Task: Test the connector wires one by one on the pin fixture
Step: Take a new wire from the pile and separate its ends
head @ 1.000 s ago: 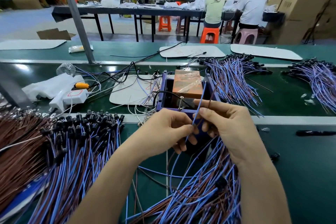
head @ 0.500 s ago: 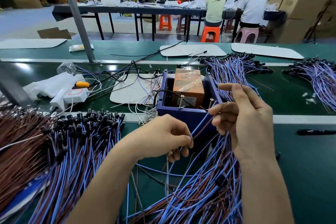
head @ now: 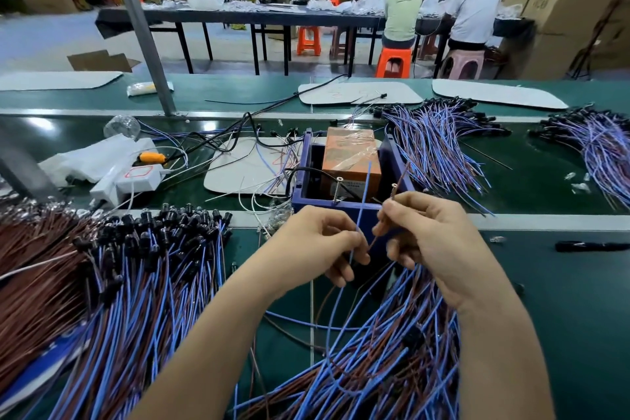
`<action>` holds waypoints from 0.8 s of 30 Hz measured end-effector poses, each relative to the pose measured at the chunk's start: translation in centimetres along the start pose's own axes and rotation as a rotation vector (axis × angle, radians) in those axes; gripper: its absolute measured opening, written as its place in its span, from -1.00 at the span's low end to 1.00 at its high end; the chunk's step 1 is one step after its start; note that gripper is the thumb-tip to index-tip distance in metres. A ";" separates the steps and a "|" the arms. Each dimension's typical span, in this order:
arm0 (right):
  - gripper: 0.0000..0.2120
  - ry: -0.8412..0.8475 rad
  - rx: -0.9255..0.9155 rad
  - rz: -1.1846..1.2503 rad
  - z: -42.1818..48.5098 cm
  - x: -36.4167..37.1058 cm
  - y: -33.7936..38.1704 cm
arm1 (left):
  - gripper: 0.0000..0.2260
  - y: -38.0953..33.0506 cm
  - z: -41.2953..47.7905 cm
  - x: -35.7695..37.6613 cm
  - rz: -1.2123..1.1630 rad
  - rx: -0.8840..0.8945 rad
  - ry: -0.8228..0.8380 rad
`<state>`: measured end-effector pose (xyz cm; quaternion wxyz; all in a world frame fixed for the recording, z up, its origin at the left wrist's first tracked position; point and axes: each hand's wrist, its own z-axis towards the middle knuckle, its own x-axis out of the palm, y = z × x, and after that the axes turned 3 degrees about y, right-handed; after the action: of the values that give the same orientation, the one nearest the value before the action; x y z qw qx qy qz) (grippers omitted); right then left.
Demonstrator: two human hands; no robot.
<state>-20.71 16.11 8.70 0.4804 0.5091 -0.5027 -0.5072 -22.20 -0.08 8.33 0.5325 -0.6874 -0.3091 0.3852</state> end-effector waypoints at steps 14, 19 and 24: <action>-0.72 -0.038 0.234 -0.302 0.2 -3.1 -1.1 | -0.72 1.4 1.3 -1.1 0.030 -0.085 -0.138; -0.75 -0.051 0.203 -0.376 0.3 -3.1 -1.3 | -0.66 1.5 1.3 -1.4 0.124 -0.128 -0.175; -0.75 -0.082 0.192 -0.414 0.5 -3.2 -1.4 | -0.65 1.7 1.5 -1.7 0.109 -0.145 -0.207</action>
<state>-21.11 19.34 7.38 0.2947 0.6235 -0.4526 -0.5653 -24.33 -1.20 6.84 0.4249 -0.6966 -0.3515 0.4589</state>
